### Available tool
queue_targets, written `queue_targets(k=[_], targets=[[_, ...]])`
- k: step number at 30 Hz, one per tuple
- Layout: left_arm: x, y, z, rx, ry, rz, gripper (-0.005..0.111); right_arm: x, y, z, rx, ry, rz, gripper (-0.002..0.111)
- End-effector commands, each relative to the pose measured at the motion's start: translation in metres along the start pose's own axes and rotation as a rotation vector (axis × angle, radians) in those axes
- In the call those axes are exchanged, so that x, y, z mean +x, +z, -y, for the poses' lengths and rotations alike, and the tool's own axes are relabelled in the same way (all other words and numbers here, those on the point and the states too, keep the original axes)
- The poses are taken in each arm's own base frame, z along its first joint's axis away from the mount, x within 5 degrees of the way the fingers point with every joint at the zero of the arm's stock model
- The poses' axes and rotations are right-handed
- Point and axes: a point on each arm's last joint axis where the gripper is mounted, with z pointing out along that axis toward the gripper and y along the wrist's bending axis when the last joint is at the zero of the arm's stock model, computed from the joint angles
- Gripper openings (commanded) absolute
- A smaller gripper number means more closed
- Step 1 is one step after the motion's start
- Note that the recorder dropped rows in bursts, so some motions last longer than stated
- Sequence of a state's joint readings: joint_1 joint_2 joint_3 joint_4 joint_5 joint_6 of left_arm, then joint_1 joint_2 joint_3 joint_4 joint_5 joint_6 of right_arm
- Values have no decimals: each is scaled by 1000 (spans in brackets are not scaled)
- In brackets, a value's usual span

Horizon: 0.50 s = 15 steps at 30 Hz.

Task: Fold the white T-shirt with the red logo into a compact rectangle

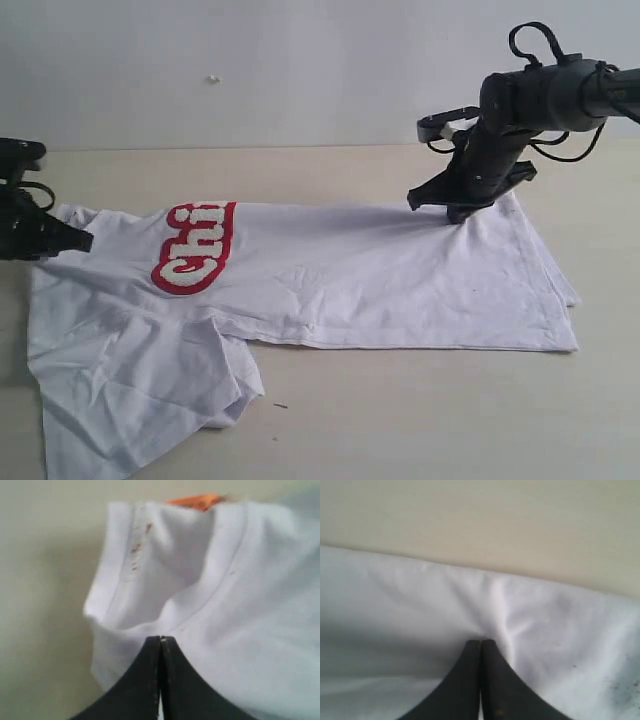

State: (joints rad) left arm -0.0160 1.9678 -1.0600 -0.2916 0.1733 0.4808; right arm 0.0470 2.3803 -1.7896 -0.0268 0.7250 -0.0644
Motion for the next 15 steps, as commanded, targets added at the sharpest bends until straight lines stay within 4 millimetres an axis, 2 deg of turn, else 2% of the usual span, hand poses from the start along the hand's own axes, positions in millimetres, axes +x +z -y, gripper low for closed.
queue_targets(k=[1,6,9,10,13,15], targets=[[-17,-1,28,-16,84,139,0,-5,-12,-8,-38,-15,37,0],[-32,7,55,8,145,197,0,-13,-28,-7,-29,-37,96,0],[-36,26,70,67,192,120,0,-14,-28,-7,-29,-35,103,0],[-36,39,75,103,204,56,0,-14,-28,-7,-31,-33,103,0],[-33,51,73,119,190,9,0,-14,-28,-7,-28,-36,103,0],[-31,53,58,103,122,-5,0,-10,-19,0,14,-48,83,0]])
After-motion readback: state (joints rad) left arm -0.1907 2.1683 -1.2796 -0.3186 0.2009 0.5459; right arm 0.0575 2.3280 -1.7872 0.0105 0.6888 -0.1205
